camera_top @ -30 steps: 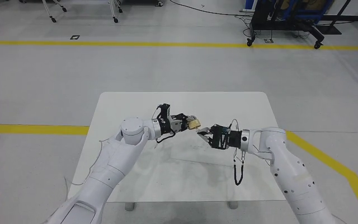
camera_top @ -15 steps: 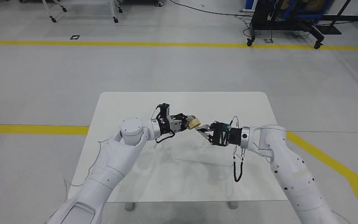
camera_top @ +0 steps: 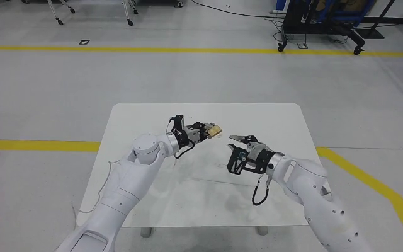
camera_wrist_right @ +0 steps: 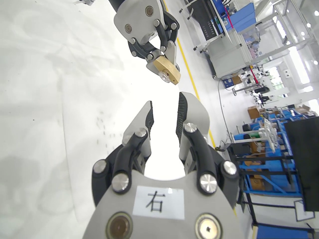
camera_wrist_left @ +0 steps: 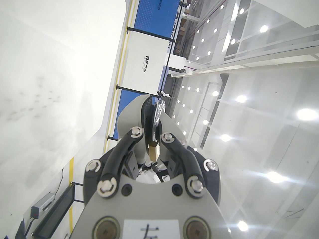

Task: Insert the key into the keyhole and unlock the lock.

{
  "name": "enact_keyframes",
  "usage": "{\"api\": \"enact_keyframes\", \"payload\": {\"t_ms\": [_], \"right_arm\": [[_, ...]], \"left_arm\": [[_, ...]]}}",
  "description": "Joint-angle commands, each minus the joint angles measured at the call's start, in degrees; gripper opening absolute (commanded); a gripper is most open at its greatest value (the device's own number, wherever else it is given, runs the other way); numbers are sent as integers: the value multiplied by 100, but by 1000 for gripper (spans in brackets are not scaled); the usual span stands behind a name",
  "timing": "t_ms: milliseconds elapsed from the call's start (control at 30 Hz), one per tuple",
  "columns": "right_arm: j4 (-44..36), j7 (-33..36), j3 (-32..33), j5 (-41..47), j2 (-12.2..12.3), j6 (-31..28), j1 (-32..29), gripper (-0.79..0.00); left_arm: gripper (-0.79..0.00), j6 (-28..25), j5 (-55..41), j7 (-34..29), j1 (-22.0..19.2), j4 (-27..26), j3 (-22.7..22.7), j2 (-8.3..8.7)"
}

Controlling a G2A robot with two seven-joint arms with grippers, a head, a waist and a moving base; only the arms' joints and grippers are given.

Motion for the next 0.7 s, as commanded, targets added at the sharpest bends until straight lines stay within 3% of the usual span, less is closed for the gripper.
{"api": "enact_keyframes", "payload": {"t_ms": [0,100,333,667], "right_arm": [[-74,238,-173,-233,-23,251,-1,-625],[-113,454,-398,-417,-64,577,5,-631],[35,774,-773,-449,-146,601,282,-560],[169,1019,-912,-429,-204,559,493,-600]], "left_arm": [[-785,-12,52,64,10,-24,12,-3],[-785,-25,105,127,42,-73,30,-7],[-785,-7,146,127,58,-103,27,-9],[-785,-11,227,43,61,-123,35,-9]]}}
